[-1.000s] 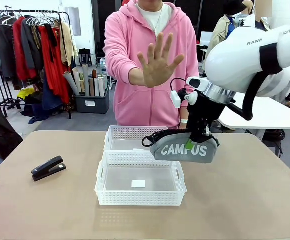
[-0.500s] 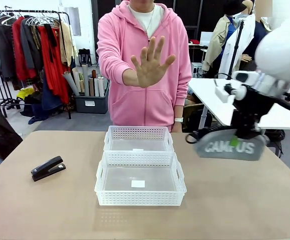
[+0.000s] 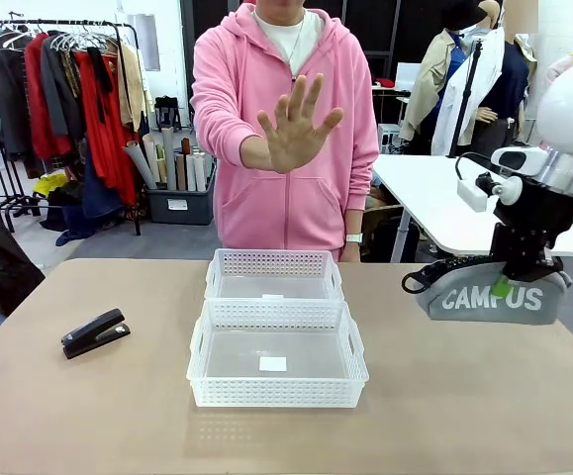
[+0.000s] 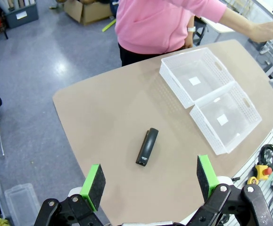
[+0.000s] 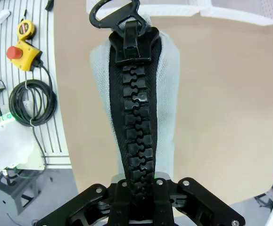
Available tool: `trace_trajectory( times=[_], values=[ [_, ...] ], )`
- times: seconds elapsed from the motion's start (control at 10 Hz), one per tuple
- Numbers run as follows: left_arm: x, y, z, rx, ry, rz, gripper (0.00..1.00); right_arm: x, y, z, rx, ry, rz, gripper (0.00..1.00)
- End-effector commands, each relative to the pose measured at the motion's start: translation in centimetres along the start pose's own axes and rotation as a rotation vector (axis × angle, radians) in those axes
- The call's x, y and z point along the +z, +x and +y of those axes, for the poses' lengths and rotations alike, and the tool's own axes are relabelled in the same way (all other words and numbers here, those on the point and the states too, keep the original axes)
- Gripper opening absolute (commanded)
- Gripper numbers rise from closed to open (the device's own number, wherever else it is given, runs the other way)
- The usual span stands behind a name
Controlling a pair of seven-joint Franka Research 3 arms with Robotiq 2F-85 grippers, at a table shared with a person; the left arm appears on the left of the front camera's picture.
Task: Distribute items into two baskets.
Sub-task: Move the picked Pencil pouch towards the Organizing basket indicated by the person, stopping as directed, then place the picked Pencil pouch into the Organizing basket as instructed by the person.
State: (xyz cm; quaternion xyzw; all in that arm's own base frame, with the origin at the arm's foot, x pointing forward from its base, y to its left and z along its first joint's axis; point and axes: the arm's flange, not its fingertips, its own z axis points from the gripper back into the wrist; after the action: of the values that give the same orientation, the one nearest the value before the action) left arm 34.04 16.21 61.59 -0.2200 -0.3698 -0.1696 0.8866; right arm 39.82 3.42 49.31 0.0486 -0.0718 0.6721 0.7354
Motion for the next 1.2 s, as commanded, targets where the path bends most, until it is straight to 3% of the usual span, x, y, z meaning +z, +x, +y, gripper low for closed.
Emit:
trace_trajectory(
  times=[0.0, 1.1],
  values=[
    [-0.07, -0.07, 0.07, -0.011, -0.014, -0.011, 1.00, 0.02, -0.01, 0.02, -0.004, 0.000, -0.001, 0.00],
    [-0.07, -0.07, 0.07, -0.011, -0.014, -0.011, 1.00, 0.02, -0.01, 0.02, -0.004, 0.000, -0.001, 0.00]
  ],
)
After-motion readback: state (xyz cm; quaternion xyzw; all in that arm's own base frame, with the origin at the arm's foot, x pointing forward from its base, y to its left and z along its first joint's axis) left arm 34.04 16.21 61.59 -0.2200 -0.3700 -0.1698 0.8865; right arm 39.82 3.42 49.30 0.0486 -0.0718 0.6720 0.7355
